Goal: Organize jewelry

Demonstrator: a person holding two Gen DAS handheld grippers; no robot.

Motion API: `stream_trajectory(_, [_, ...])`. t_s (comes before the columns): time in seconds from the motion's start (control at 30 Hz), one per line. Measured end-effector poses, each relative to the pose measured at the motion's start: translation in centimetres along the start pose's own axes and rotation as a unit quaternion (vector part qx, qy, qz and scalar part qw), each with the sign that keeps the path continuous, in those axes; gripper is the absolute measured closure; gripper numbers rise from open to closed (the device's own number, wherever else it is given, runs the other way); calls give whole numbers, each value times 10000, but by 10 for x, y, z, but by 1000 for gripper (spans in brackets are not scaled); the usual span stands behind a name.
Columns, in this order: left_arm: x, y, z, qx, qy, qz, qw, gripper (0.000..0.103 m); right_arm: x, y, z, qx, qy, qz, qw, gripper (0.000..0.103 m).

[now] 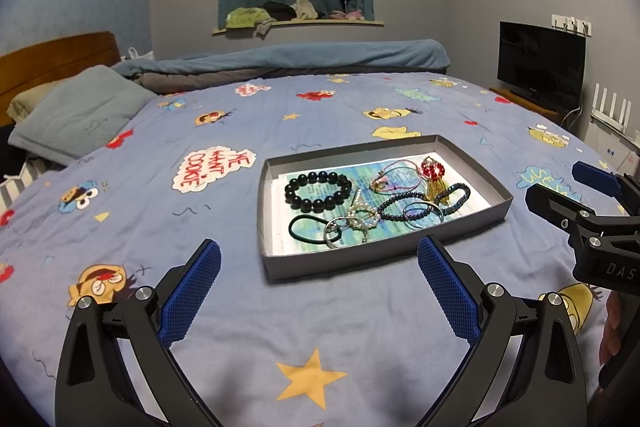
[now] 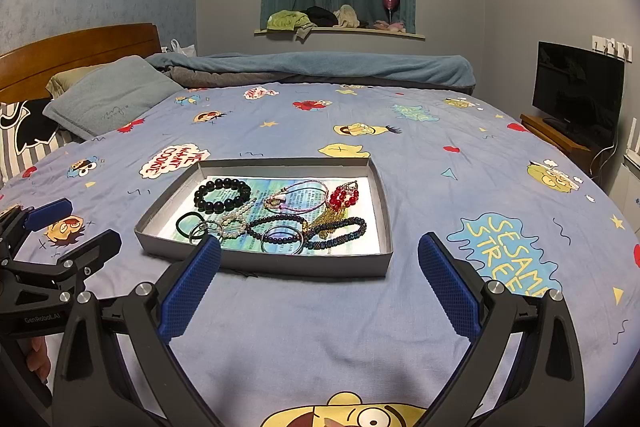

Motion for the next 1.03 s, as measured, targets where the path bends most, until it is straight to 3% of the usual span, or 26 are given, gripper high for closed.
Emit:
stream_trajectory(0.73, [3,-4,0,159,-34,-11,9999,5,4,-2,-1,7,-20,38,10000,6])
stream_trajectory(1.03, [4,-18,9,-23,-197,126,9997,5,7,-12,-10,151,3,95,9998,6])
Point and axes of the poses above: each gripper's, at about its wrist camera, not at the fingertips, and y roughly against the way its jaws point, z to its left, x to its underside, the point moved 7 cm from there along -y, roughly the way its jaws point, and after that the axes turned 2 degrees about y, right-handed, at the moved point
